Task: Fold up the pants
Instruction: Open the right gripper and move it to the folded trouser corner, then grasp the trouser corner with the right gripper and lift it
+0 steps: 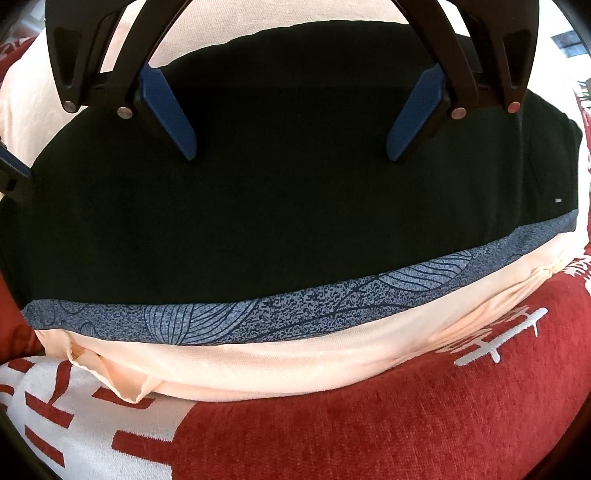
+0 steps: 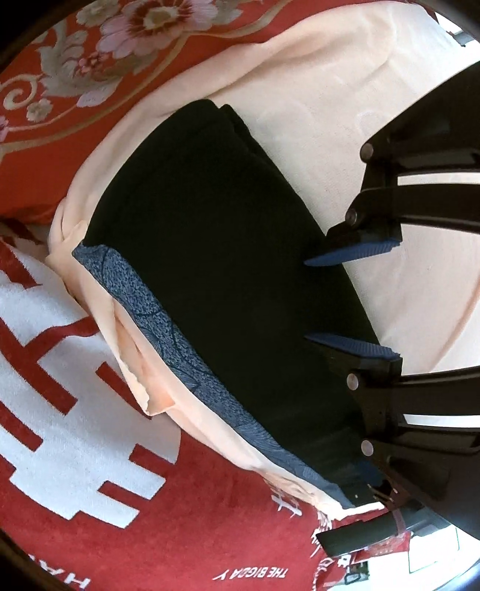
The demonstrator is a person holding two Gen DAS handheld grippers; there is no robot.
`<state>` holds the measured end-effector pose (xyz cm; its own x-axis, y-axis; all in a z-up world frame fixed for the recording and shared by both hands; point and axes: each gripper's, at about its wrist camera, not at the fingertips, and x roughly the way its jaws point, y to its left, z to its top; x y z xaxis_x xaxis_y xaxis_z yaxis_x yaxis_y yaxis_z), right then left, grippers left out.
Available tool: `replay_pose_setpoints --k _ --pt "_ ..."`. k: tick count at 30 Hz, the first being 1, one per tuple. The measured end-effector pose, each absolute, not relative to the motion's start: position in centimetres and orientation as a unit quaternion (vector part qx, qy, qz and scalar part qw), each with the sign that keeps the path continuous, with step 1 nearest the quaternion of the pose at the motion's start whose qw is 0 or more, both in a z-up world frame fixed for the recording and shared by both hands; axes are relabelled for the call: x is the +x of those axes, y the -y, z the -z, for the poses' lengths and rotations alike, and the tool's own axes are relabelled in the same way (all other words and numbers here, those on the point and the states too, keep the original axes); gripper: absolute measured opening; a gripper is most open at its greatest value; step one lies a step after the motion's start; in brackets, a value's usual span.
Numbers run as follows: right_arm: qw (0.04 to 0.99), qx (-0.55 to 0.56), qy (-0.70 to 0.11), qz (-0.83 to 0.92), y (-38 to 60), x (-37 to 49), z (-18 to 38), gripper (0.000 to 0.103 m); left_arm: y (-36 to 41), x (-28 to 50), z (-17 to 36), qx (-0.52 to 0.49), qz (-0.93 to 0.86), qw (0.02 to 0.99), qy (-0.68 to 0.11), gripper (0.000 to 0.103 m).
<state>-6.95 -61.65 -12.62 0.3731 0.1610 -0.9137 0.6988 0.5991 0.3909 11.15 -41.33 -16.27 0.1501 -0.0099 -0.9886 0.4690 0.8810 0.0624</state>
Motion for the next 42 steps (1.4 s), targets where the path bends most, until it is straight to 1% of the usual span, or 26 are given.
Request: replay_pose_setpoints --k 8,13,21,24,28,30,33,34,35,36,40,42 --pt "0.724 0.441 -0.502 0.170 62.0 -8.3 12.4 0.043 41.7 11.0 16.6 0.185 0.160 0.737 -0.630 0.103" --pt "0.720 0.488 -0.466 0.161 62.9 -11.0 12.7 0.048 43.3 11.3 17.3 0.191 0.157 0.736 -0.630 0.103" --pt "0.706 0.539 -0.416 0.196 65.1 -14.3 13.7 0.048 45.3 10.6 17.0 0.220 0.154 0.741 -0.616 0.103" --pt "0.704 0.556 -0.398 0.195 65.8 -14.5 14.8 0.048 45.6 10.6 17.1 0.218 0.154 0.739 -0.618 0.103" --pt "0.714 0.576 -0.354 0.184 66.8 -14.1 15.9 0.048 44.7 10.3 16.6 0.220 0.156 0.741 -0.615 0.103" --pt "0.720 0.576 -0.340 0.181 67.1 -13.6 16.1 0.050 44.6 10.1 16.8 0.222 0.159 0.744 -0.610 0.103" --pt "0.728 0.569 -0.337 0.182 67.7 -12.4 16.3 0.050 45.0 9.4 16.6 0.234 0.165 0.747 -0.600 0.103" --pt "0.725 0.569 -0.343 0.184 67.8 -11.8 16.2 0.044 45.2 9.4 16.3 0.236 0.166 0.748 -0.598 0.100" --pt "0.721 0.564 -0.354 0.190 67.8 -11.5 16.1 0.036 45.2 9.3 15.9 0.232 0.169 0.749 -0.597 0.094" --pt "0.721 0.550 -0.369 0.201 67.8 -11.0 15.6 0.018 45.5 8.8 15.1 0.223 0.175 0.751 -0.596 0.082" --pt "0.743 0.529 -0.367 0.183 67.3 -10.5 13.0 0.015 46.4 8.1 13.2 0.208 0.213 0.758 -0.581 0.081" --pt "0.761 0.509 -0.366 0.166 66.8 -10.1 11.2 0.014 47.3 7.5 13.8 0.205 0.232 0.750 -0.585 0.081"
